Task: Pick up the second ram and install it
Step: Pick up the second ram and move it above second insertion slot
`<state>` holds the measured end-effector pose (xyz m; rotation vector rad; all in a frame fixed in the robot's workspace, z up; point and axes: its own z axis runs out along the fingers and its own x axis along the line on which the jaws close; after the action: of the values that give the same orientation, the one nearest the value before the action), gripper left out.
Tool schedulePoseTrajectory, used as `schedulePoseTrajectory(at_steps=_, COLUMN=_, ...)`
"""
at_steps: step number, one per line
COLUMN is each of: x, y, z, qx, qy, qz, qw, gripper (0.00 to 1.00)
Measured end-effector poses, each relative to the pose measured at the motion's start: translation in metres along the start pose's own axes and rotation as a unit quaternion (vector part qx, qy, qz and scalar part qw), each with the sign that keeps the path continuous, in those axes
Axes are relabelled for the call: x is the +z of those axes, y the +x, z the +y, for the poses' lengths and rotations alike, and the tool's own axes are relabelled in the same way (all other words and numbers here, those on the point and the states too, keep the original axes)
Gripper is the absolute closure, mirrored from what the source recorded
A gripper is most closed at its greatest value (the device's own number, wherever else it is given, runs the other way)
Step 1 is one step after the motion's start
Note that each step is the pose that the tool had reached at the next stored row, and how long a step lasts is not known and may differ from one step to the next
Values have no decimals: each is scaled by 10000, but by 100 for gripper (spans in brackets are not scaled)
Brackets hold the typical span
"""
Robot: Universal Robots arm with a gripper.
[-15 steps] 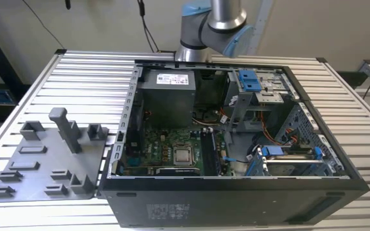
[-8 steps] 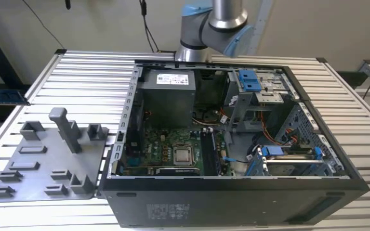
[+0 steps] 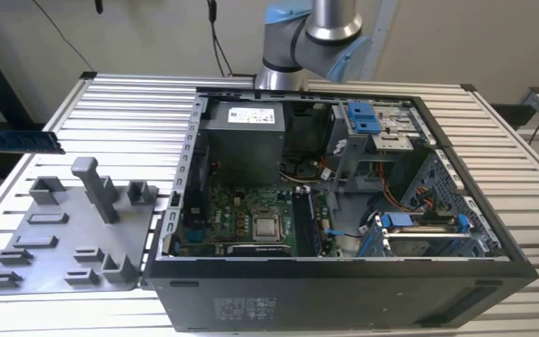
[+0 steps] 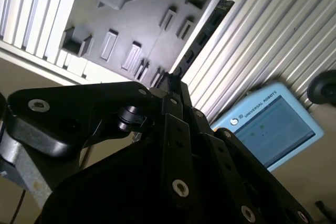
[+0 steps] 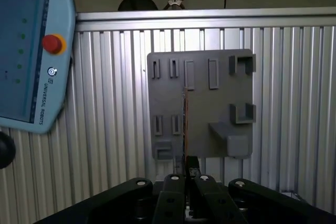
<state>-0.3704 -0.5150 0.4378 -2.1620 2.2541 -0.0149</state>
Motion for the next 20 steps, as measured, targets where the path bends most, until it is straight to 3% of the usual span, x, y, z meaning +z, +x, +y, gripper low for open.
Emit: schedulePoseTrajectory(at_steps=20, x=12, y=-26, z=-625, qx=1, qy=-50, qz=2, qw=10000, gripper=87)
